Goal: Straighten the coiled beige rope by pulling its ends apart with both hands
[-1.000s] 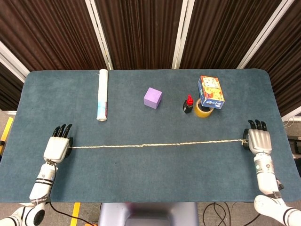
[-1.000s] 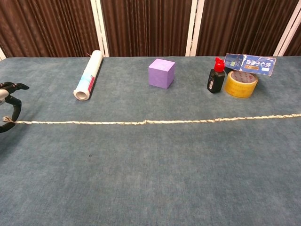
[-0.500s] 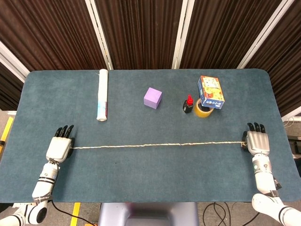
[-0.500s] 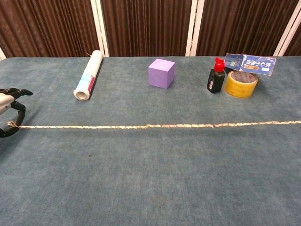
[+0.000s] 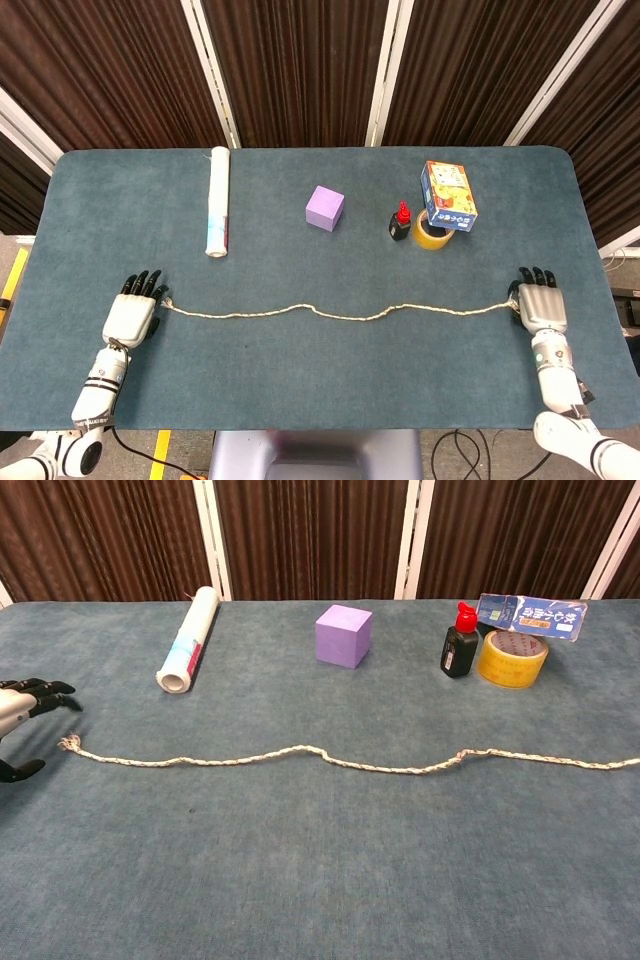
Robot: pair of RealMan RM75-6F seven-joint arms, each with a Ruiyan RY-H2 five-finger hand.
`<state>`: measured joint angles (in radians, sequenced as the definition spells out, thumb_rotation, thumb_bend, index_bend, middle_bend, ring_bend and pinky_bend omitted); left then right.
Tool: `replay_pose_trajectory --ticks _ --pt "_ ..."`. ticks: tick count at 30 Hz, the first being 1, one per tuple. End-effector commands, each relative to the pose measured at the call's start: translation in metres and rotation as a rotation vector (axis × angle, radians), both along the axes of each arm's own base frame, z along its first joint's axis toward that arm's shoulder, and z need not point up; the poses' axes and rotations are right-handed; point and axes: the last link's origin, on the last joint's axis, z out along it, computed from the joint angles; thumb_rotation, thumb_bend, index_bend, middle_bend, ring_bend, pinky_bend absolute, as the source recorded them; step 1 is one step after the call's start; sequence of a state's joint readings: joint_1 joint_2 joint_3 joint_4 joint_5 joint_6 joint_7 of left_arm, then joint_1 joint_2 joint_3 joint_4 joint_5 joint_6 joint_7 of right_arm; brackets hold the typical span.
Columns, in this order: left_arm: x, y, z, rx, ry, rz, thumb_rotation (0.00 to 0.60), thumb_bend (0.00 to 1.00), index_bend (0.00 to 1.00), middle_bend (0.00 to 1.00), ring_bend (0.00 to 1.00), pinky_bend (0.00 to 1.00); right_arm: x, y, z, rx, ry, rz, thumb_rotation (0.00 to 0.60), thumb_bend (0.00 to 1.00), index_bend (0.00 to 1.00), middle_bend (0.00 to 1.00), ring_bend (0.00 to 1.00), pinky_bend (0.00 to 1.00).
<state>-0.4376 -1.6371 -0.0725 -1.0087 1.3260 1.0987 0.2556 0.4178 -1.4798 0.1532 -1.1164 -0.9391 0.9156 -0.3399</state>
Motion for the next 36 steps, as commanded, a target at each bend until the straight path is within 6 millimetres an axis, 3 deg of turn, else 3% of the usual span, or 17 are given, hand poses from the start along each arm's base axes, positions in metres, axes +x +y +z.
replay_pose_trajectory --ticks 1,11,17,22,23,25,30,34,36 --pt "-0.002 -0.001 0.002 -0.002 0.005 0.015 0.600 0.40 0.00 0.00 0.00 0.12 -0.002 0.001 0.002 0.026 0.012 -0.028 0.600 0.69 0.02 0.03 0.00 0.00" --pt "-0.010 -0.004 0.030 0.039 -0.013 0.051 0.600 0.40 0.00 0.00 0.00 0.12 -0.004 0.005 0.021 0.019 0.050 -0.056 0.600 0.67 0.00 0.00 0.00 0.00" --pt "-0.015 -0.009 0.049 0.051 -0.044 0.075 0.600 0.39 0.00 0.00 0.00 0.12 -0.007 0.008 0.031 0.037 0.071 -0.070 0.600 0.40 0.00 0.00 0.00 0.00" --pt "-0.014 -0.013 0.055 0.061 -0.076 0.075 0.600 0.39 0.00 0.00 0.00 0.12 -0.004 0.010 0.034 0.027 0.058 -0.067 0.600 0.28 0.00 0.00 0.00 0.00" --pt "-0.010 -0.027 0.071 0.104 -0.139 0.044 0.600 0.39 0.00 0.00 0.00 0.12 0.007 0.014 0.046 -0.050 0.014 -0.038 0.600 0.26 0.00 0.00 0.00 0.00" --pt "-0.008 -0.058 0.089 0.119 -0.180 -0.029 0.600 0.39 0.00 0.00 0.00 0.12 0.024 0.039 0.060 -0.114 -0.045 0.035 0.600 0.25 0.00 0.00 0.00 0.00" --pt "-0.006 -0.122 0.111 0.149 -0.240 -0.149 0.600 0.39 0.00 0.00 0.00 0.10 0.050 0.105 0.084 -0.186 -0.068 0.214 0.600 0.23 0.00 0.00 0.00 0.00" --pt "-0.016 -0.159 0.129 0.209 -0.186 -0.173 0.600 0.38 0.00 0.00 0.00 0.08 0.042 0.156 0.103 -0.209 -0.009 0.210 0.600 0.23 0.00 0.00 0.00 0.00" --pt "-0.016 -0.166 0.136 0.231 -0.193 -0.174 0.600 0.38 0.00 0.00 0.00 0.08 0.036 0.174 0.111 -0.220 0.015 0.177 0.600 0.23 0.00 0.00 0.00 0.00"
